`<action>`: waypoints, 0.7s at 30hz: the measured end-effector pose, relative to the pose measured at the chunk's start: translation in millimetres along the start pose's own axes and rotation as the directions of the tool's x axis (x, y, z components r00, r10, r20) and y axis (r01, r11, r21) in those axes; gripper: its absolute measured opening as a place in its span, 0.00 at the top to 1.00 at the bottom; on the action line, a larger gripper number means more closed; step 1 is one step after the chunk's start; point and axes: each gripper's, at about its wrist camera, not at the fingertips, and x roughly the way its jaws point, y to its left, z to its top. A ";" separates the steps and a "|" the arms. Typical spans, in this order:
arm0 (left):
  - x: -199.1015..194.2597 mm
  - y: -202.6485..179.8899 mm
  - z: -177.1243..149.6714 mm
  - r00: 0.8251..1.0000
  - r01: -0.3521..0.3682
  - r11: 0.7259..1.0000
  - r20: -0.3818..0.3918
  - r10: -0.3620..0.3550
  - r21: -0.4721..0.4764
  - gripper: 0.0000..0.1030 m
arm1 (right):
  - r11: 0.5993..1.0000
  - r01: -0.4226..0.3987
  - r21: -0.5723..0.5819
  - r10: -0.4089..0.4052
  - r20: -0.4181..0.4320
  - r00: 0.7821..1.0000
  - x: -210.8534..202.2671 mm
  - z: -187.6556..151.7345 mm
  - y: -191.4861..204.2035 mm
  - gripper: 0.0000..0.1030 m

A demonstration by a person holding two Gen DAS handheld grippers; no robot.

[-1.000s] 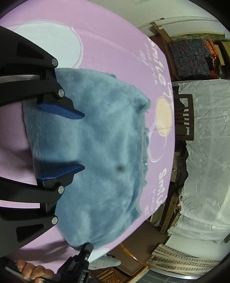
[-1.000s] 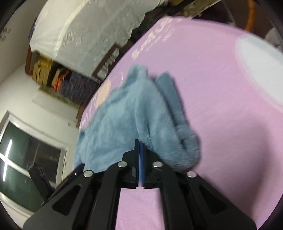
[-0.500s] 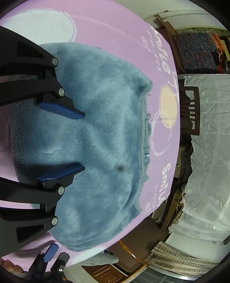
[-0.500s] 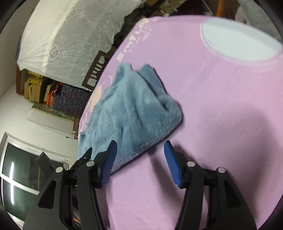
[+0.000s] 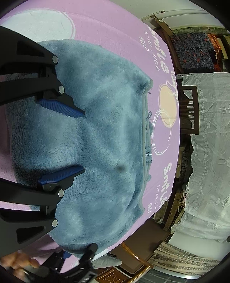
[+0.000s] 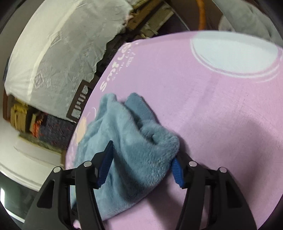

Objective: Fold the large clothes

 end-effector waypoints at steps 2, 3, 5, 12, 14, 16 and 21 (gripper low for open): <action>0.0 -1.2 -0.6 1.000 -0.007 1.000 0.002 0.007 0.005 0.42 | 0.999 -0.002 -0.036 0.001 -0.014 1.000 2.5 -3.7 4.8 0.42; 0.0 -1.7 -0.9 1.000 -0.011 1.000 0.003 0.011 0.008 0.42 | 0.999 -0.001 -0.044 0.001 -0.013 1.000 4.7 -3.2 6.1 0.43; 0.1 -1.9 -1.3 1.000 -0.013 1.000 0.004 0.013 0.010 0.42 | 0.999 0.004 -0.053 -0.004 -0.003 1.000 7.0 1.3 4.6 0.52; 0.2 -2.5 -1.2 1.000 -0.009 1.000 0.000 0.009 0.009 0.42 | 0.995 0.011 -0.096 -0.010 0.009 1.000 10.0 3.9 3.9 0.67; -0.2 -0.7 0.2 1.000 0.005 1.000 -0.010 -0.005 0.008 0.42 | 0.983 0.041 -0.180 -0.033 0.049 0.998 5.6 1.1 18.8 0.71; -2.3 8.6 4.2 0.998 0.054 0.998 -0.032 -0.055 -0.030 0.42 | 0.959 0.066 -0.275 -0.039 0.102 0.994 -2.3 -5.0 38.6 0.73; -7.5 44.8 14.2 0.969 0.226 0.958 -0.057 -0.239 -0.174 0.42 | 0.847 0.079 -0.526 0.035 0.203 0.979 -25.6 -34.3 107.2 0.74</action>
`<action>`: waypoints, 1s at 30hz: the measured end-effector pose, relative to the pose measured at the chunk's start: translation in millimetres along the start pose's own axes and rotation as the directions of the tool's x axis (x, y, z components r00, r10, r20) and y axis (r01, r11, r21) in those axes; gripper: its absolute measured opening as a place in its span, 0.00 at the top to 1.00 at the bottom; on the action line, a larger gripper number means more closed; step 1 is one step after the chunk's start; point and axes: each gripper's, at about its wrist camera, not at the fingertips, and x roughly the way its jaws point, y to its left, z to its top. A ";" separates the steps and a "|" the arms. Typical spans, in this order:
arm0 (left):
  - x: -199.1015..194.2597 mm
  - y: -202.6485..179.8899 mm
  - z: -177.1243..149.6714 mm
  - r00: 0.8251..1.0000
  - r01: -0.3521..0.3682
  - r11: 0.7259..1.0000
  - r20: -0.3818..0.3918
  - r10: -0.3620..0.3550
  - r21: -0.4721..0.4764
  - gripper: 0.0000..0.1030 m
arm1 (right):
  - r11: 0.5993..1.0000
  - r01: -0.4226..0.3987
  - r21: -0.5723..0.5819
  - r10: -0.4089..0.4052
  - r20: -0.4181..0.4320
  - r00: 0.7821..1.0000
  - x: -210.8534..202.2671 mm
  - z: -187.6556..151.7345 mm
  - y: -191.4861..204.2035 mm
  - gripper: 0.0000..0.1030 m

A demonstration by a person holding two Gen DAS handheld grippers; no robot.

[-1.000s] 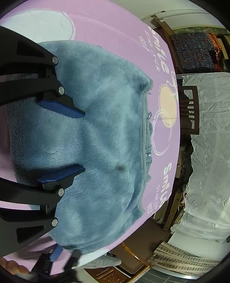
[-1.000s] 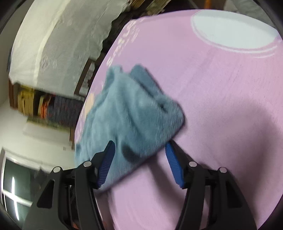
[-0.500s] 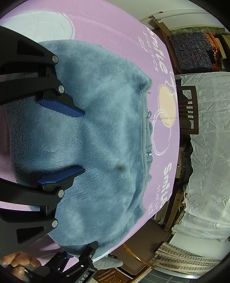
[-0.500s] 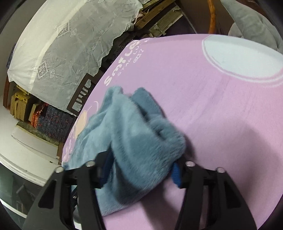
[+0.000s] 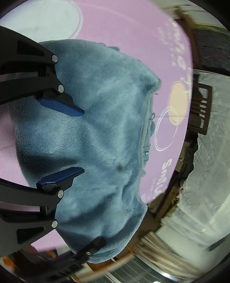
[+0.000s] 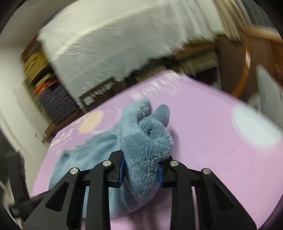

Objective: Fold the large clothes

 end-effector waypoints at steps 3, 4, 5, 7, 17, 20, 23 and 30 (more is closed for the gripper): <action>-8.5 11.5 5.9 0.999 0.051 0.998 -0.012 -0.052 -0.045 0.42 | 0.980 -0.027 -0.199 0.040 0.060 0.997 -15.2 -10.4 46.5 0.74; -13.5 12.0 7.5 0.999 0.051 0.998 -0.008 -0.052 -0.046 0.41 | 0.970 -0.035 -0.242 0.052 0.065 0.997 -15.8 -15.6 56.1 0.74; -18.8 10.7 8.6 0.999 0.051 0.998 0.001 -0.051 -0.039 0.41 | 0.960 -0.045 -0.276 0.065 0.063 0.996 -16.3 -22.1 63.0 0.74; -32.7 5.5 13.0 0.997 0.068 0.998 0.032 -0.067 -0.012 0.36 | 0.941 -0.068 -0.332 0.081 0.024 0.996 -11.4 -36.8 71.8 0.74; -28.9 -81.9 58.9 0.973 0.218 0.962 -0.107 -0.202 0.162 0.05 | 0.905 -0.070 -0.420 0.073 -0.010 0.997 -4.4 -47.3 85.1 0.74; -3.7 -96.3 62.5 0.986 0.131 0.967 -0.129 -0.104 0.217 0.07 | 0.895 -0.078 -0.439 0.080 -0.012 0.997 -4.0 -48.9 86.9 0.74; 17.6 -87.9 60.4 0.974 0.163 0.969 -0.188 -0.128 0.186 0.64 | 0.894 -0.087 -0.439 0.086 -0.022 0.996 -2.6 -47.7 82.5 0.73; 22.0 -72.3 57.3 0.968 0.203 0.969 -0.176 -0.178 0.138 0.77 | 0.911 -0.109 -0.398 0.081 -0.085 0.993 2.4 -43.3 66.9 0.62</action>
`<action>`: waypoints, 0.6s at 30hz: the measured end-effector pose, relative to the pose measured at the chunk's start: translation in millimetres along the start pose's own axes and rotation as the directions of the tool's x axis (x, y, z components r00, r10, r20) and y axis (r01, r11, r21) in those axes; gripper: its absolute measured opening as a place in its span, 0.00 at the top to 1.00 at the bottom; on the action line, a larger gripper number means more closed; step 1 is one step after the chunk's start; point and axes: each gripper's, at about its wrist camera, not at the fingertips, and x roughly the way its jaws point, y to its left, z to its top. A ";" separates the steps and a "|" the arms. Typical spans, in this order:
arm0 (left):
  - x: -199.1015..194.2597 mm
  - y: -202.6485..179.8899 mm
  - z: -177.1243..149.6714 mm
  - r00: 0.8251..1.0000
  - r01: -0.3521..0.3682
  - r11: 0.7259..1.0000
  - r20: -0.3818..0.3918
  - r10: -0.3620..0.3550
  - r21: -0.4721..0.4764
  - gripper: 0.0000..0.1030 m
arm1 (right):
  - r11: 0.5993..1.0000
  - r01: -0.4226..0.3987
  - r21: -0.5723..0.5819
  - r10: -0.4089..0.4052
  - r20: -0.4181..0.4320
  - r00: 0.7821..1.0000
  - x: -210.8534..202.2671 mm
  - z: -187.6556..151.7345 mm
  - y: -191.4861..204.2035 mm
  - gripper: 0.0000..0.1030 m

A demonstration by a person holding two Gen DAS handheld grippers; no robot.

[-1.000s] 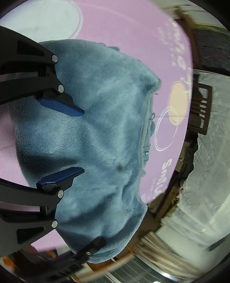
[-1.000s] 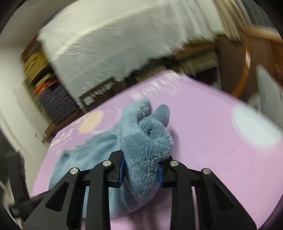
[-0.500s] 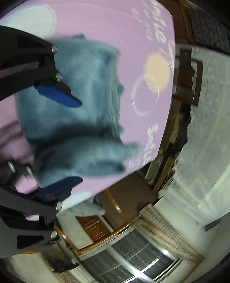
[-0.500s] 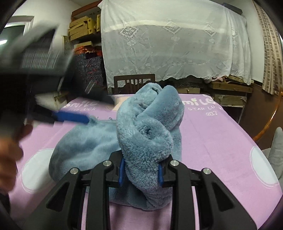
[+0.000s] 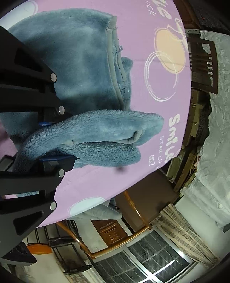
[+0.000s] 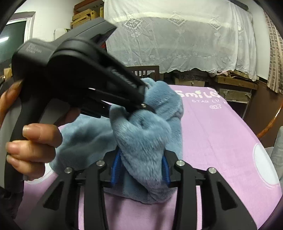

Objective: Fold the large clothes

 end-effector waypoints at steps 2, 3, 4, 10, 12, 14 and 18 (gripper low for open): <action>-6.4 -2.2 0.5 1.000 0.003 1.000 0.014 -0.003 0.013 0.78 | 1.000 0.022 -0.008 -0.022 0.008 1.000 -3.1 -1.8 -2.7 0.63; -10.0 -2.9 1.5 1.000 0.002 1.000 0.021 -0.003 0.017 0.78 | 1.000 0.022 -0.009 -0.022 0.013 1.000 -5.7 -3.0 0.3 0.70; -17.8 -3.5 2.1 0.999 0.002 1.000 0.041 -0.003 0.025 0.78 | 1.000 0.013 -0.010 -0.013 0.029 0.999 -10.2 -0.6 2.5 0.76; -86.0 7.0 2.8 0.981 -0.046 0.997 0.190 0.033 0.061 0.78 | 0.989 0.015 -0.146 0.001 0.108 0.994 -31.0 38.4 46.5 0.79; -108.6 19.9 -3.1 0.969 -0.101 0.993 0.232 0.083 0.064 0.78 | 0.984 -0.006 -0.180 0.025 0.108 0.994 -30.6 48.7 63.9 0.79; -124.3 39.5 -11.5 0.961 -0.139 0.989 0.247 0.125 0.043 0.78 | 0.972 -0.035 -0.233 0.058 0.093 0.994 -23.2 53.9 90.7 0.79; -137.6 92.2 -33.0 0.958 -0.170 0.984 0.227 0.176 -0.047 0.77 | 0.946 -0.088 -0.313 0.107 0.044 0.993 -5.3 47.0 134.5 0.79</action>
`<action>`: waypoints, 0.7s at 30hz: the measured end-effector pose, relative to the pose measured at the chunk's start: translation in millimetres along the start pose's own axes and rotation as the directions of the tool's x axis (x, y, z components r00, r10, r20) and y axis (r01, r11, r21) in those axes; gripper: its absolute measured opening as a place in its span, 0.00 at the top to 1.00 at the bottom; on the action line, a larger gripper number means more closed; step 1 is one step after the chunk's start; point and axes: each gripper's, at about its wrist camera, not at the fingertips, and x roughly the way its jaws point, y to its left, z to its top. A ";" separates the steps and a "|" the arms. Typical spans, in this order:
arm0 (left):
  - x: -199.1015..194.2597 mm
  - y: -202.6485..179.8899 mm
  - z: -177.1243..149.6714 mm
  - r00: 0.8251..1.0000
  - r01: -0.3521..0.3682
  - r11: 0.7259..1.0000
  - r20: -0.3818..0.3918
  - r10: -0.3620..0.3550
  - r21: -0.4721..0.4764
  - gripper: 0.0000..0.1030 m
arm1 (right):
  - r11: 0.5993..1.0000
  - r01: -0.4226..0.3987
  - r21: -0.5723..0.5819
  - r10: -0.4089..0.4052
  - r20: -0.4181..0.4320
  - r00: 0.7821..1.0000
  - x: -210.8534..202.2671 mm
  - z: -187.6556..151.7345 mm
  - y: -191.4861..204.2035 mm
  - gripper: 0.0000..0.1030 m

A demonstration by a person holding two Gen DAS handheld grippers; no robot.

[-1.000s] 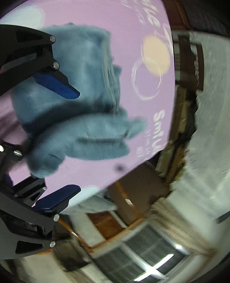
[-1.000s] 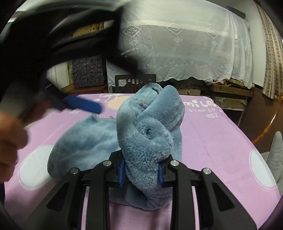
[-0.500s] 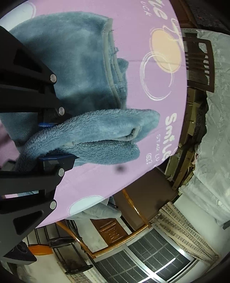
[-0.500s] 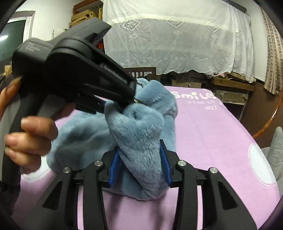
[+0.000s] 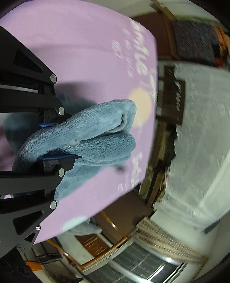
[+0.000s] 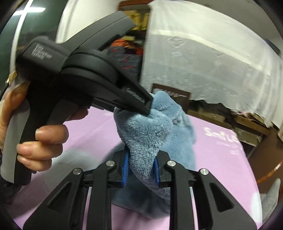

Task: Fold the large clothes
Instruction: 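Lift the jacket end with both grippers and fold it over toward the collar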

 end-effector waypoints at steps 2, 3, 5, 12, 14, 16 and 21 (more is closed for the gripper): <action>4.3 27.8 -12.0 0.999 -0.019 0.999 -0.033 0.017 -0.049 0.77 | 0.999 -0.040 -0.031 0.039 -0.039 0.998 15.6 -3.2 20.9 0.79; 7.8 40.5 -17.6 0.999 -0.021 0.997 -0.051 0.018 -0.072 0.77 | 0.998 -0.058 -0.039 0.055 -0.061 0.997 22.8 -5.7 28.3 0.79; 18.3 65.1 -30.7 0.996 -0.016 0.992 -0.084 0.006 -0.122 0.77 | 0.994 -0.094 -0.058 0.086 -0.134 0.987 42.5 -13.3 47.0 0.79; 34.0 101.9 -49.1 0.996 0.007 0.985 -0.091 -0.022 -0.171 0.66 | 0.986 -0.122 -0.110 0.093 -0.240 0.966 76.1 -31.2 59.7 0.75; 36.6 106.7 -50.4 0.995 -0.012 0.983 -0.098 -0.006 -0.181 0.58 | 0.986 -0.131 -0.101 0.103 -0.245 0.964 80.1 -36.2 55.7 0.73; 38.1 113.8 -52.8 0.995 -0.020 0.979 -0.104 -0.001 -0.205 0.50 | 0.985 -0.131 -0.113 0.100 -0.241 0.965 81.4 -40.1 63.8 0.70; 37.6 112.9 -53.1 0.995 -0.052 0.980 -0.098 0.033 -0.194 0.36 | 0.979 -0.139 -0.147 0.101 -0.239 0.966 77.6 -39.4 83.0 0.57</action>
